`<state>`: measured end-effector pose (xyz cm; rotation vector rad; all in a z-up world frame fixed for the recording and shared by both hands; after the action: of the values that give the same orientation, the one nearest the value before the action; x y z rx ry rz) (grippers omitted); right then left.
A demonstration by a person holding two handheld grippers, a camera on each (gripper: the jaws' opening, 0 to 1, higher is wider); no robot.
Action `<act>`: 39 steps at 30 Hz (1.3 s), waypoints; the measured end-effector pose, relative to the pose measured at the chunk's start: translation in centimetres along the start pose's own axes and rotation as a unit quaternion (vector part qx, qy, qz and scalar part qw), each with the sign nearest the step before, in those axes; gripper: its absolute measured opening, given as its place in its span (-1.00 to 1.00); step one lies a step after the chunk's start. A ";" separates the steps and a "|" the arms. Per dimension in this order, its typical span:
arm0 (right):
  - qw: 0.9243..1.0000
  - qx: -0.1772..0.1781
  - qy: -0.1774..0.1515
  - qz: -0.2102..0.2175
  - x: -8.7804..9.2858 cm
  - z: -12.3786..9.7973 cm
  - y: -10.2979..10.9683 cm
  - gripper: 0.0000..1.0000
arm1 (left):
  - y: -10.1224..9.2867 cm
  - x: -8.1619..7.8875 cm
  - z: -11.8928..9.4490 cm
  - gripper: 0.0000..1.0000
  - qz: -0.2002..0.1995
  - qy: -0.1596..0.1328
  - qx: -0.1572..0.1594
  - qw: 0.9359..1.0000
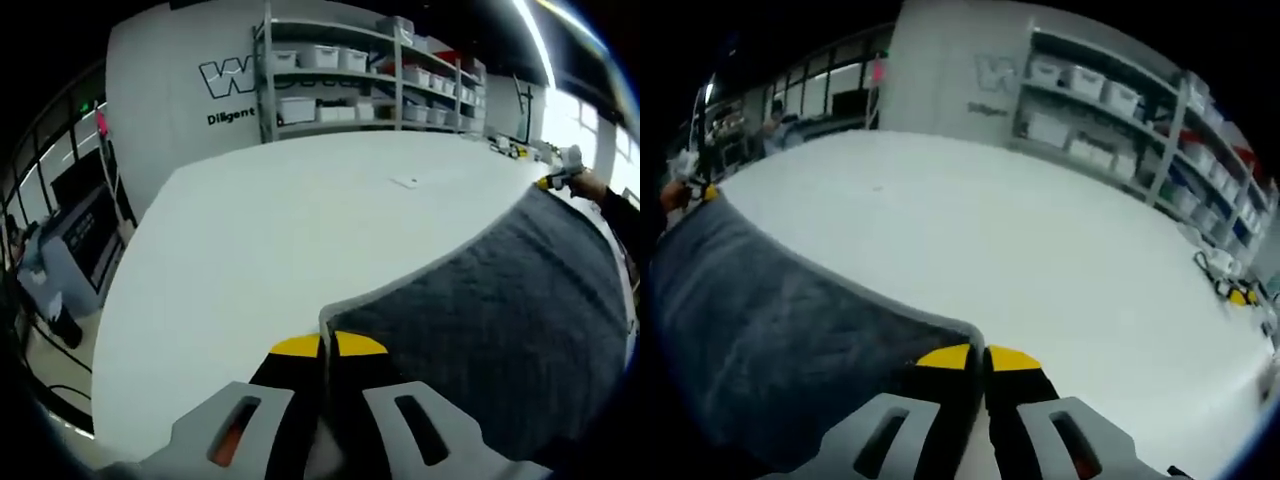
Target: Open the folded towel by lifting each exposed corner and separating the folded layers until the towel lies flat within the target outline without major curled edges
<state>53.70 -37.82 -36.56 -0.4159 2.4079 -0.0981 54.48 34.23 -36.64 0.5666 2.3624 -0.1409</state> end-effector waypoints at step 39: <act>0.998 0.056 0.027 -0.014 -4.1 4.1 -2.1 -1.00 | 1.6 -3.7 2.9 -0.99 0.012 0.025 -0.042 0.999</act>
<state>59.80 -38.38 -36.78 -0.4000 2.4350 -0.2596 59.42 33.63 -36.29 0.5640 2.3962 -0.0151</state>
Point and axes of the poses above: the point that each gripper's makers call its tool centre point, and the gripper's own axes: z roughly forward along the fingers, y roughly to its left, x roughly out of its underside, the point moved 8 cm from there along -z, roughly backward along the fingers, and after that the axes turned 14 degrees about y, right-handed, at the moved point
